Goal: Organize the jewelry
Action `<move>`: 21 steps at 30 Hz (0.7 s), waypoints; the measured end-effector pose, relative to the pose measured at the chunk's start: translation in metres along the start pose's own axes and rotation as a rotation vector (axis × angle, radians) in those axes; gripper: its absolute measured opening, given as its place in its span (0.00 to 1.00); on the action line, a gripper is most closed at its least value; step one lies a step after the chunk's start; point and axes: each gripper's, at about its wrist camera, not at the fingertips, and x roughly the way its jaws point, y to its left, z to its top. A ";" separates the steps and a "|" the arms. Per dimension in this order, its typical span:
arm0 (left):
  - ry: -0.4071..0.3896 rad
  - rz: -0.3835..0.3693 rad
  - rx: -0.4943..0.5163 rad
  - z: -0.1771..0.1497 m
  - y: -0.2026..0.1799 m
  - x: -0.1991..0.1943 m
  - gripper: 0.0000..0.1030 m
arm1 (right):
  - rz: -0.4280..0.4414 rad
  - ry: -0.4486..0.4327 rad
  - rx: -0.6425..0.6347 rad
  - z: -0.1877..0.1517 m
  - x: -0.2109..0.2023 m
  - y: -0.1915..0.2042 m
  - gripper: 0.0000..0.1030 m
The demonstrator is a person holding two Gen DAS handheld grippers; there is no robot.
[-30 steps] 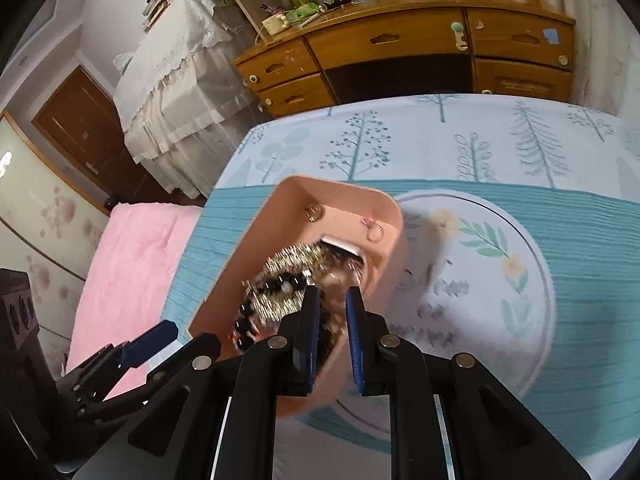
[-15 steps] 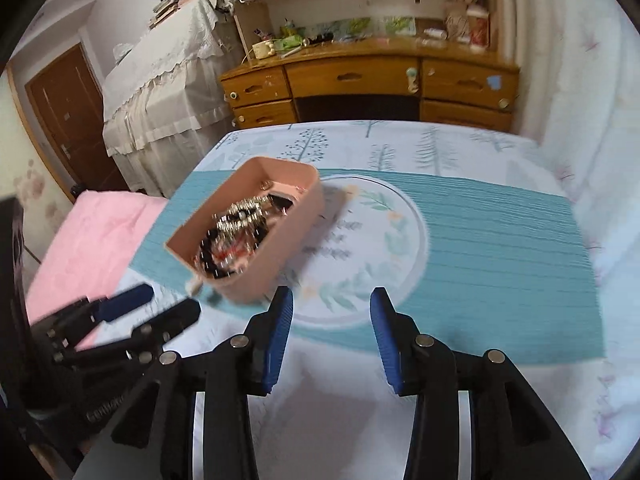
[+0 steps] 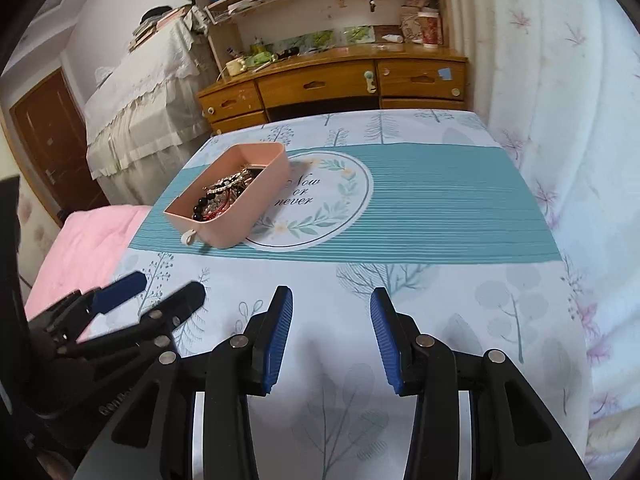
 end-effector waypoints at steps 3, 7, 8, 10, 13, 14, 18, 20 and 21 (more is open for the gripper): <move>0.000 -0.001 0.006 -0.008 -0.008 -0.002 0.65 | -0.027 -0.041 0.006 -0.004 -0.014 -0.006 0.40; -0.019 0.011 0.022 -0.016 -0.018 -0.007 0.65 | -0.047 -0.077 0.000 -0.009 -0.030 -0.010 0.46; -0.023 0.012 0.025 -0.018 -0.020 -0.008 0.65 | -0.049 -0.082 -0.003 -0.008 -0.032 -0.010 0.47; -0.027 0.012 0.033 -0.020 -0.024 -0.010 0.65 | -0.057 -0.091 -0.015 -0.012 -0.037 -0.010 0.48; -0.033 0.015 0.033 -0.021 -0.027 -0.013 0.65 | -0.061 -0.095 -0.016 -0.015 -0.043 -0.013 0.48; -0.037 0.017 0.028 -0.022 -0.026 -0.014 0.65 | -0.059 -0.092 -0.013 -0.014 -0.042 -0.013 0.48; -0.051 0.026 0.003 -0.022 -0.023 -0.019 0.65 | -0.055 -0.077 0.003 -0.016 -0.040 -0.018 0.48; -0.055 0.028 -0.005 -0.022 -0.022 -0.021 0.65 | -0.048 -0.064 0.010 -0.018 -0.039 -0.020 0.48; -0.054 0.028 -0.006 -0.022 -0.022 -0.021 0.65 | -0.045 -0.058 0.011 -0.019 -0.037 -0.021 0.48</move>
